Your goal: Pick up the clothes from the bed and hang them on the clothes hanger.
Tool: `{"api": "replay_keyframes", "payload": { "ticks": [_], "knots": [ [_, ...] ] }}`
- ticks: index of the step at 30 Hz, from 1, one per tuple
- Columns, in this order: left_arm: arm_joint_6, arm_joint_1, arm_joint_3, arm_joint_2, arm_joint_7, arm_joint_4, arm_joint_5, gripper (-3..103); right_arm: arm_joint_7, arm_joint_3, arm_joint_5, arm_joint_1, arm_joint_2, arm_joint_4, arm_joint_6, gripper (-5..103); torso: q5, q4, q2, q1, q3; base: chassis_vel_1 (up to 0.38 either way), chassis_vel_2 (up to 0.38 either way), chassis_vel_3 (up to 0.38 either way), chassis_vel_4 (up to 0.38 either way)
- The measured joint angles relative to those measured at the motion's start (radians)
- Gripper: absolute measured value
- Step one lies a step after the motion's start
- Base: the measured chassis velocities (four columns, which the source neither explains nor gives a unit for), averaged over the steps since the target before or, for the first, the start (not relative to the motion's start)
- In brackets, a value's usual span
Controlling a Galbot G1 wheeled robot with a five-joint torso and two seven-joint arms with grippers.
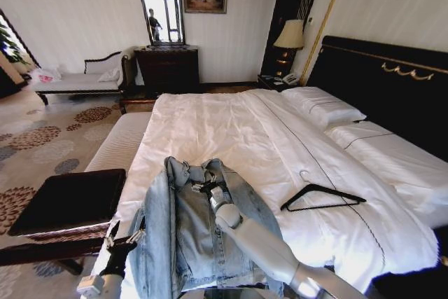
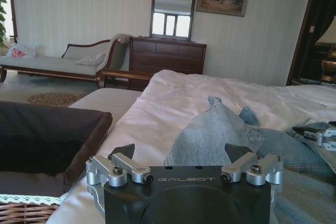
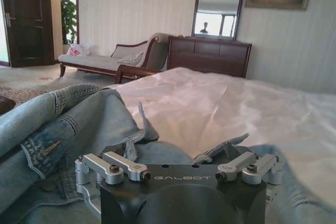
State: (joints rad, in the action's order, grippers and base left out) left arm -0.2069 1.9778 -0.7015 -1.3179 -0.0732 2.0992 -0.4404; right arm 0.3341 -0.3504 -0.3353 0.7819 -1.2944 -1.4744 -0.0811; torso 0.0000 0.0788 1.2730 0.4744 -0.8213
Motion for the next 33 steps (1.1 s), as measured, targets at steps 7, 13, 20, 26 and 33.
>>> {"api": "replay_keyframes", "payload": {
  "ticks": [7, 13, 20, 26, 33],
  "knots": [
    [0.004, -0.007, 0.011, 0.005, 0.0, -0.004, -0.001, 100, -0.002, -0.015, 0.052, -0.002, -0.009, 0.056, 0.0, 100, 0.0, 0.0, 0.0, 0.0, 0.0, 0.0, 0.0, 0.0, 0.0],
    [0.008, -0.004, 0.014, 0.001, 0.0, 0.002, -0.001, 99, 0.022, -0.009, 0.099, -0.022, -0.06, 0.144, -0.001, 100, 0.0001, -0.0002, 0.0, 0.0, 0.0, 0.0, 0.0, 0.0, 0.0],
    [0.008, 0.003, 0.011, 0.0, -0.001, 0.016, -0.004, 99, 0.058, -0.012, 0.101, -0.041, -0.054, 0.159, -0.015, 74, 0.0, -0.0001, 0.0, 0.0, 0.0, 0.0, 0.0, 0.0, 0.0],
    [0.01, 0.006, 0.015, 0.0, -0.001, 0.021, -0.005, 99, 0.062, -0.015, 0.085, -0.044, -0.038, 0.157, -0.038, 52, 0.0, -0.0001, 0.0, 0.0, 0.0, 0.0, 0.0, 0.0, 0.0],
    [0.013, 0.005, 0.02, -0.003, -0.001, 0.022, -0.009, 99, 0.067, -0.012, 0.068, -0.042, -0.03, 0.155, -0.048, 25, 0.0001, -0.0001, 0.0, 0.0, 0.0, 0.0, 0.0, 0.0, 0.0]
  ]
}}
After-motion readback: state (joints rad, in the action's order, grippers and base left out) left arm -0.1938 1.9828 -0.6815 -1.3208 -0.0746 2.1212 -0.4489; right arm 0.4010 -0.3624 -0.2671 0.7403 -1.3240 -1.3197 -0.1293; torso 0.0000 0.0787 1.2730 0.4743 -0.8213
